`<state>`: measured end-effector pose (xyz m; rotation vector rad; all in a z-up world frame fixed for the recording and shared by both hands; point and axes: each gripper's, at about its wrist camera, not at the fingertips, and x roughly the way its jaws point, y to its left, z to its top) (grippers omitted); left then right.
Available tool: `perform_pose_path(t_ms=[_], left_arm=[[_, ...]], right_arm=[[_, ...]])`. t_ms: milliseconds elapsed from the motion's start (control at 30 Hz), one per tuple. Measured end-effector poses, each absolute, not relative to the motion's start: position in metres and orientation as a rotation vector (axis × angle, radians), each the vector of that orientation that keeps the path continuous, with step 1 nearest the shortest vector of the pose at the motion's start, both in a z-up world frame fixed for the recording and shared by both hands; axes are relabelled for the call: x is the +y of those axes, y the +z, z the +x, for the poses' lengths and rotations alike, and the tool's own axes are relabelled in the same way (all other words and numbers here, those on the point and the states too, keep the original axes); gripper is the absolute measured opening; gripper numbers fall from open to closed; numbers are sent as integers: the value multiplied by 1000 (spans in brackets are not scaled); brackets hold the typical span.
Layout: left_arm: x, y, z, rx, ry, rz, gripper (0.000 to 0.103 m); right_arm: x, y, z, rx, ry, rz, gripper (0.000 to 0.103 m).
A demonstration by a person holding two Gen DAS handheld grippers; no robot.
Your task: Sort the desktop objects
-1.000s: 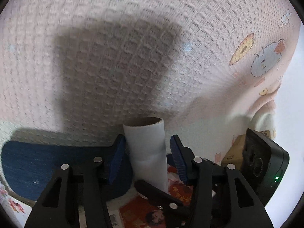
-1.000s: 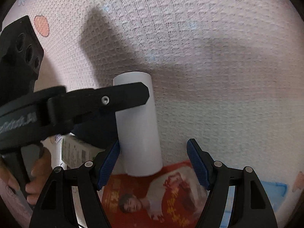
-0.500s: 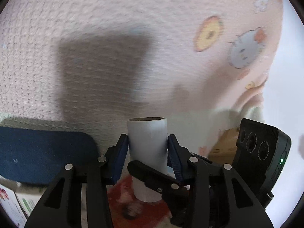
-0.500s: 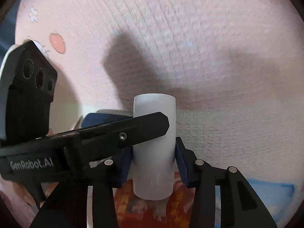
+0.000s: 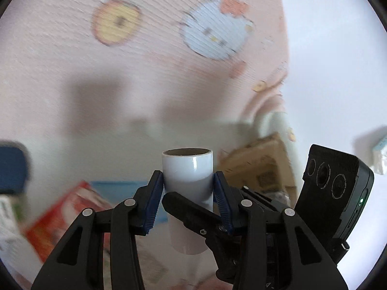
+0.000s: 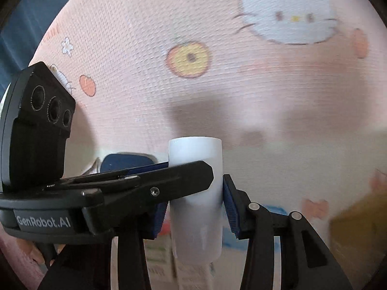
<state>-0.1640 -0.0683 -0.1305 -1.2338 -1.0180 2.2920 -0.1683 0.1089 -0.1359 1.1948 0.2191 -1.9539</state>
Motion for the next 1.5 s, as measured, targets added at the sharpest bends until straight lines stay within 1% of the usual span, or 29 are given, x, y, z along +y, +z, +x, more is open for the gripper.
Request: perform_pose_path(t_ms=[67, 267, 500, 633, 867, 1000, 1100, 1233, 1333, 1500], left_arm=[[-50, -132, -159, -1020, 2256, -1227, 47], [-5, -146, -138, -901, 2228, -1283, 47], [12, -169, -124, -967, 2212, -1377, 46], [20, -184, -137, -1017, 2199, -1434, 46], [36, -205, -148, -934, 2210, -1560, 46], [37, -219, -147, -943, 2186, -1613, 46], [41, -215, -147, -864, 2227, -1611, 46], [41, -215, -151, -879, 2214, -1631, 46], [37, -207, -150, -870, 2252, -1607, 46], [34, -194, -149, -778, 2304, -1606, 46]], right_arm=[[126, -132, -161, 239, -1985, 1192, 41], [164, -140, -146, 283, -2024, 1235, 41], [206, -157, -139, 208, -2006, 1319, 41], [211, -170, -141, 170, -1989, 1361, 41], [216, -198, -150, 149, -1949, 1443, 41], [217, -215, -152, 144, -1921, 1497, 41], [219, -220, -153, 141, -1916, 1508, 41], [222, -221, -155, 120, -1921, 1527, 41], [227, -218, -155, 160, -1969, 1532, 42], [242, -210, -156, 124, -2017, 1540, 42]])
